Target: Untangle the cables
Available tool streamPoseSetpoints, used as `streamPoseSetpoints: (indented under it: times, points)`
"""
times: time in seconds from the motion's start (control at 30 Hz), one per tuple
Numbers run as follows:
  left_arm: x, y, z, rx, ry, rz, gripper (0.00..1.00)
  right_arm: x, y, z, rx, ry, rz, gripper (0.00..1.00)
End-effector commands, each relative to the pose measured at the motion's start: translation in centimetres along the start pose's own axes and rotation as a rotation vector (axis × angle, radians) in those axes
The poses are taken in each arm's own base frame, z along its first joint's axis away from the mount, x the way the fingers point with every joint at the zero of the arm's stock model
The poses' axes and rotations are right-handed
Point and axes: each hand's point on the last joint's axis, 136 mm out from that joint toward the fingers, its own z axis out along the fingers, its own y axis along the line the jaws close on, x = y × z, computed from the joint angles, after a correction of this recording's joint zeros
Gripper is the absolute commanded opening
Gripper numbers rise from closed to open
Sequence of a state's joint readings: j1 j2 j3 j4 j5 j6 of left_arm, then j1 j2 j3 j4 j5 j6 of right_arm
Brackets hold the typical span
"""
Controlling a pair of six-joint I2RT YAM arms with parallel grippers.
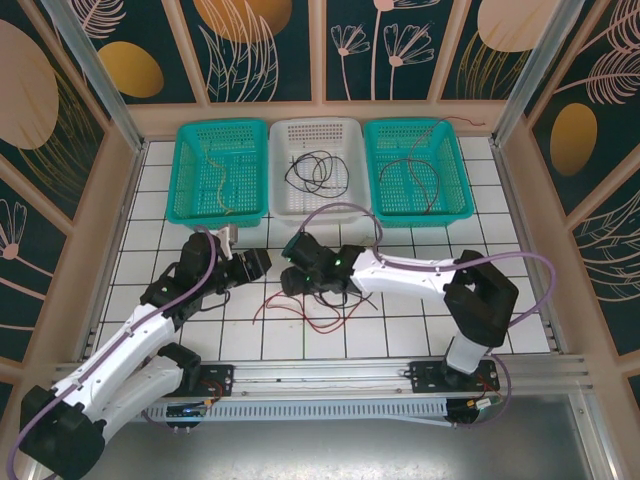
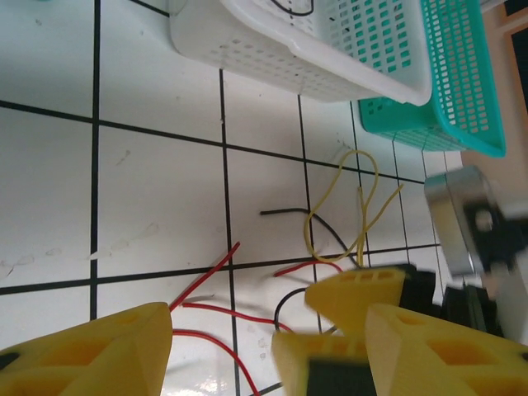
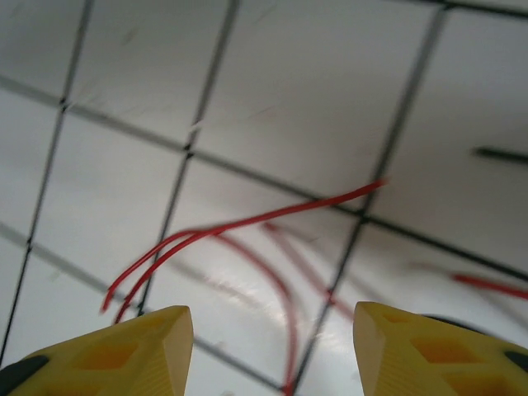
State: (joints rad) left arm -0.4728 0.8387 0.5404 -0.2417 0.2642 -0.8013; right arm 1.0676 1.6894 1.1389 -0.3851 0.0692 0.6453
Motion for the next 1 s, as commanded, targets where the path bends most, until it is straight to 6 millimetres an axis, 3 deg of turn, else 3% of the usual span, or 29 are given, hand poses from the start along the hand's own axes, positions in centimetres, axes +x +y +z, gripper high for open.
streamPoseSetpoints:
  times: [0.0,0.27,0.53,0.73,0.97]
  points:
    - [-1.3,-1.3,-0.3,0.035,-0.035,0.001,0.62,-0.9,-3.8,-1.1,0.118,-0.025,0.097,0.52]
    - [-1.2,-0.9,-0.3,0.026,-0.044,0.003,0.62,1.0,-4.5,0.9,0.178,0.069,0.098,0.48]
    - [-1.2,-0.9,-0.3,0.023,-0.046,0.006,0.62,2.6,-3.4,2.2,0.172,0.143,0.054,0.46]
    - [-1.4,-1.0,-0.4,0.029,-0.053,0.004,0.62,2.4,-3.1,2.6,0.194,0.153,0.029,0.42]
    - [-2.0,-0.4,-1.0,-0.012,-0.101,0.006,0.61,2.8,-0.3,3.4,0.147,0.182,-0.129,0.42]
